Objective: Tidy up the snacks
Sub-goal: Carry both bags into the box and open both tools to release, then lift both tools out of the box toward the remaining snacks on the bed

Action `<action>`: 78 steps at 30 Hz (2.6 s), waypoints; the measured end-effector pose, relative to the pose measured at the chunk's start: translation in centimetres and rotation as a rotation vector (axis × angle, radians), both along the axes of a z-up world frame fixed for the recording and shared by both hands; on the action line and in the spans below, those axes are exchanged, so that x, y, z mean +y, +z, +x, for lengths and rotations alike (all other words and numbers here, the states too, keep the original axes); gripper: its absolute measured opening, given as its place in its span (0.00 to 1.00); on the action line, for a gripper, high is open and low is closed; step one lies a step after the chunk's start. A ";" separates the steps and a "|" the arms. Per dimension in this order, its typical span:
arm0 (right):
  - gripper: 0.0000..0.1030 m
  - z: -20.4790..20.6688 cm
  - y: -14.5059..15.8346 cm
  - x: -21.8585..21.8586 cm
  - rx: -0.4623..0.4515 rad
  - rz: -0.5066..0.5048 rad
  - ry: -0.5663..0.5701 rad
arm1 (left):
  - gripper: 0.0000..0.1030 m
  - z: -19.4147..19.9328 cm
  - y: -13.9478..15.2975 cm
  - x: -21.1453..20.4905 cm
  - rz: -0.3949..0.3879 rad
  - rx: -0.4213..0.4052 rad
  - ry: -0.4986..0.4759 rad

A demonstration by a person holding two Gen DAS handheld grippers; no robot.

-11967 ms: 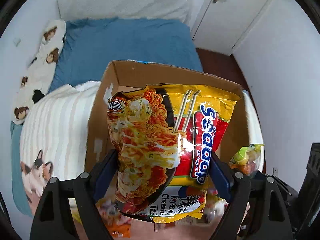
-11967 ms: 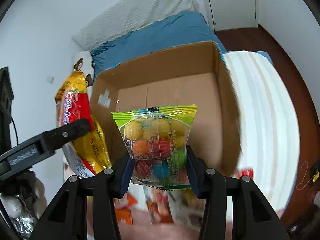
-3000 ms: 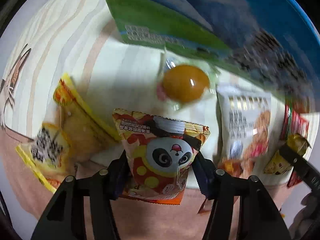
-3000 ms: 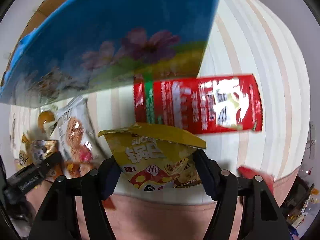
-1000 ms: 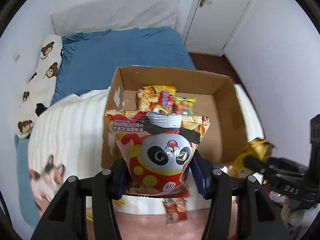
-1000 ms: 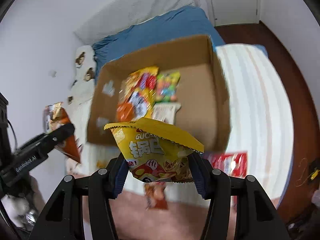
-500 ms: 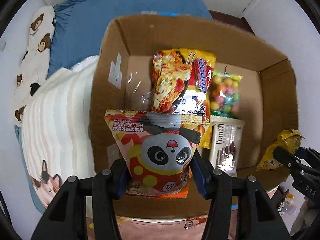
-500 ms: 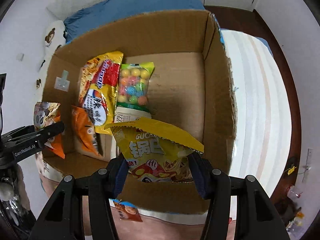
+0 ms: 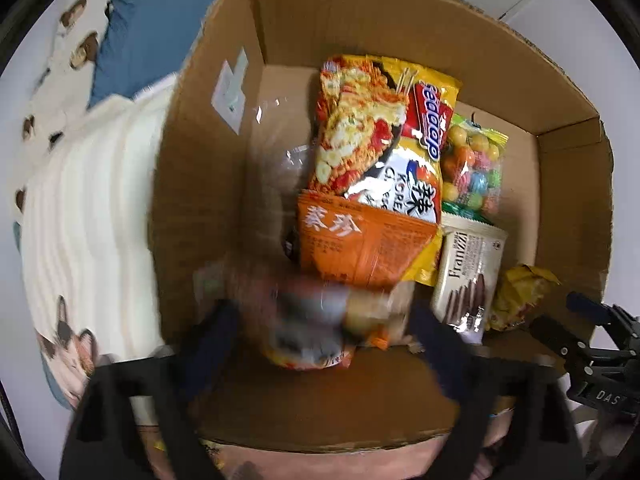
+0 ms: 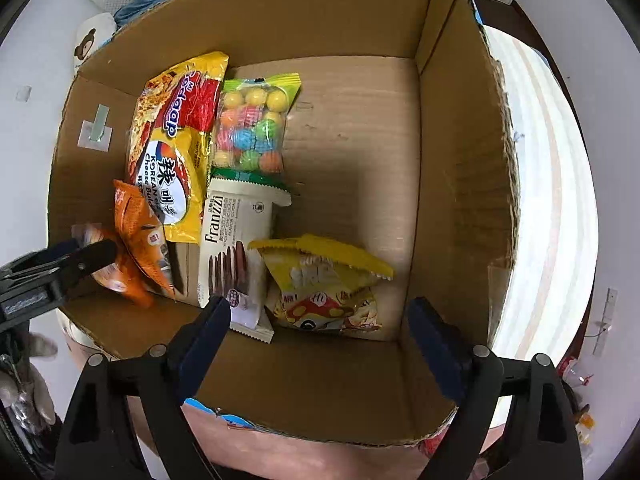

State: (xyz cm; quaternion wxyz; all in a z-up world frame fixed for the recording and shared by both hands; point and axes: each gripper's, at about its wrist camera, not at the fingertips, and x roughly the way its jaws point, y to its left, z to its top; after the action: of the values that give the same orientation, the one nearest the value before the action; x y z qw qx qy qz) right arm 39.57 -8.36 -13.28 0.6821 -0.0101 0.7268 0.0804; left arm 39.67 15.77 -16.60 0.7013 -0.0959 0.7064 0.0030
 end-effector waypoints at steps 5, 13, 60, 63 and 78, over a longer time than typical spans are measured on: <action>0.91 -0.3 0.3 0.1 -0.014 0.002 0.000 | 0.94 -0.3 0.5 0.1 -0.018 -0.012 0.012; 0.92 -1.5 2.2 -0.3 -0.066 0.029 -0.020 | 0.94 -2.7 3.1 -1.2 0.020 -0.110 0.022; 0.92 -17.2 8.3 -11.4 -0.288 0.217 -0.234 | 0.94 -19.7 7.8 -5.7 0.080 -0.411 0.087; 0.92 -17.1 4.6 -13.3 -0.216 0.281 -0.340 | 0.94 -19.7 3.6 -6.5 0.058 -0.316 0.106; 0.58 -13.7 -7.7 -14.4 -0.189 0.443 -0.785 | 0.94 -18.6 -7.8 -8.3 0.040 -0.044 0.153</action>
State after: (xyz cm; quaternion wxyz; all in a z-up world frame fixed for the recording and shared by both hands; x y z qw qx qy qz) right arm 25.84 -22.75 -20.94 0.7098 0.4049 0.5755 -0.0319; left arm 21.11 7.50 -24.40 0.7160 -0.1357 0.6813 0.0685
